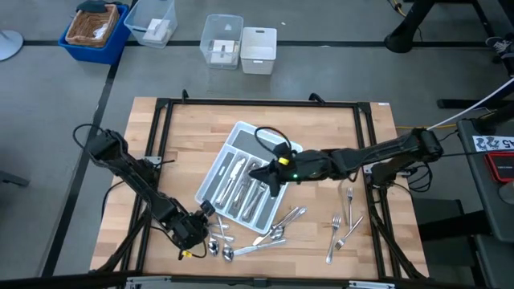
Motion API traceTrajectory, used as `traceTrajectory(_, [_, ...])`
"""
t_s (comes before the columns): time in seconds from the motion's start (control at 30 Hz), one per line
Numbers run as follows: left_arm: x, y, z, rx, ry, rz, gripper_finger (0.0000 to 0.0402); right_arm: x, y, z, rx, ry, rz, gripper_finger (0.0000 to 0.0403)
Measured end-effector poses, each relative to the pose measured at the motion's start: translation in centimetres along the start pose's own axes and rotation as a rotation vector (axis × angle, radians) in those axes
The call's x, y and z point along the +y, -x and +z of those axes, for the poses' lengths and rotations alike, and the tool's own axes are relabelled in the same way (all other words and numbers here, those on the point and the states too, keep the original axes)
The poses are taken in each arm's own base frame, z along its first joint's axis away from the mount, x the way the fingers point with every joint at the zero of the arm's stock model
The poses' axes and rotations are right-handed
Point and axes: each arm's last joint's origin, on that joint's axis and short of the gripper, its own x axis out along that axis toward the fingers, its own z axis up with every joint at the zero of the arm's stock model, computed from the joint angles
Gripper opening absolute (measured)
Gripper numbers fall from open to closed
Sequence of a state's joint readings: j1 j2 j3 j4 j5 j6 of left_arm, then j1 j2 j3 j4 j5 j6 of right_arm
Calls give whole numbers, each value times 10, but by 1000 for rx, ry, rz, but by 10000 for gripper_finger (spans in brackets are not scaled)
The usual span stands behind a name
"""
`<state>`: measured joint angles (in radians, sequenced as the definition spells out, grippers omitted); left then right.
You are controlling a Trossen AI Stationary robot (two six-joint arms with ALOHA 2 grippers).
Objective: Sort silverware
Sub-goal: Put the silver spoon into the white cutlery tray
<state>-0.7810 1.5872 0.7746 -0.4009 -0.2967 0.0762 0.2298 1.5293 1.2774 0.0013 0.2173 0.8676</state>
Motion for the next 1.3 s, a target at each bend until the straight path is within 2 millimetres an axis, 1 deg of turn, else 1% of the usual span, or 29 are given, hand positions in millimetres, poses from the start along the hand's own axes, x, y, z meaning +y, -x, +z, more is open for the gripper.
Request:
traceTrajectory(0.13, [3, -11, 1, 12, -38, 13, 76, 2, 5, 4, -9, 10, 9, 56])
traceTrajectory(0.27, [7, -16, 2, 6, -70, 14, 76, 2, 5, 4, -6, 11, 7, 56])
traceTrajectory(0.4, [11, -18, 1, 10, -83, -21, 73, -1, 5, 1, 17, 18, -20, 56])
traceTrajectory(0.47, [13, -19, 1, 11, -76, -19, 61, -2, 5, 0, 27, 22, -31, 56])
traceTrajectory(0.6, [15, -19, 1, 15, -67, -21, 20, -4, 6, -2, 49, 29, -57, 56])
traceTrajectory(0.67, [15, -18, 1, 11, -61, -23, 8, -5, 6, -3, 58, 32, -66, 56])
traceTrajectory(0.83, [16, -14, 1, -2, -40, -27, 13, -7, 6, -4, 76, 38, -87, 56])
traceTrajectory(0.97, [17, -9, -1, -7, -14, -33, 4, -9, 6, -5, 86, 42, -99, 56])
traceTrajectory(1.3, [25, 16, 5, -116, 137, -17, 4, -16, 8, -11, 150, 63, -172, 56])
